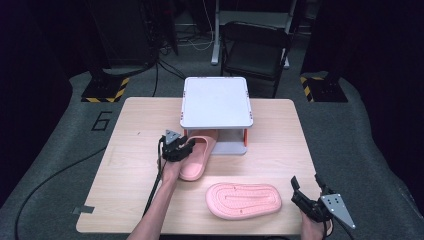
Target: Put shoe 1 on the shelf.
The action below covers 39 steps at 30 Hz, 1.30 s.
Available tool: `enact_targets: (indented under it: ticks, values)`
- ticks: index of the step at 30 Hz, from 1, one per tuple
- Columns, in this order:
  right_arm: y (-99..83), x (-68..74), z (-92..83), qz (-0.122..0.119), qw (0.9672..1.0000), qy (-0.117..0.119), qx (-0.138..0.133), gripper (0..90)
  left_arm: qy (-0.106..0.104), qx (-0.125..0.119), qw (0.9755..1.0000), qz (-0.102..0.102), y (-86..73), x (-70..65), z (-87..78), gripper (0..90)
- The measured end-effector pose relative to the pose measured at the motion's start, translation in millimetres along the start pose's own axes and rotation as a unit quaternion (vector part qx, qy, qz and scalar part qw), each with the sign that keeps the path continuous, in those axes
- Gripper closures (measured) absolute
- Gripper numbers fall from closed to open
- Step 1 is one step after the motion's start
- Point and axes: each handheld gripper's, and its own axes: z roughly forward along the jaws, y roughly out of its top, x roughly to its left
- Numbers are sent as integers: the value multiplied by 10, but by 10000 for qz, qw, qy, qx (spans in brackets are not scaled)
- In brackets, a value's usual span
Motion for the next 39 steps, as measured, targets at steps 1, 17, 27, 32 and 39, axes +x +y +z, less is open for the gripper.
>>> enact_targets:
  ticks: [1, 17, 27, 32, 39]
  values:
    - [3, 9, -1, -11, 10000, 4, 16, 160, 52, -54, 9999, -92, -2, 5, 21, 640]
    - [0, -11, -16, 19, 10000, -7, 16, 161, -277, -120, 9987, -420, -40, -13, -92, 360]
    - [-2, 35, 3, -21, 9999, 68, 81, 161, -773, 361, 9951, 507, -375, -144, -489, 95]
    - [-3, 18, -9, -23, 10000, 22, 46, 162, -984, 623, 9888, 932, -434, -247, -485, 97]
    - [12, -14, -31, 49, 10000, -3, 7, 162, -792, 767, 9837, 1419, -438, -346, -372, 148]
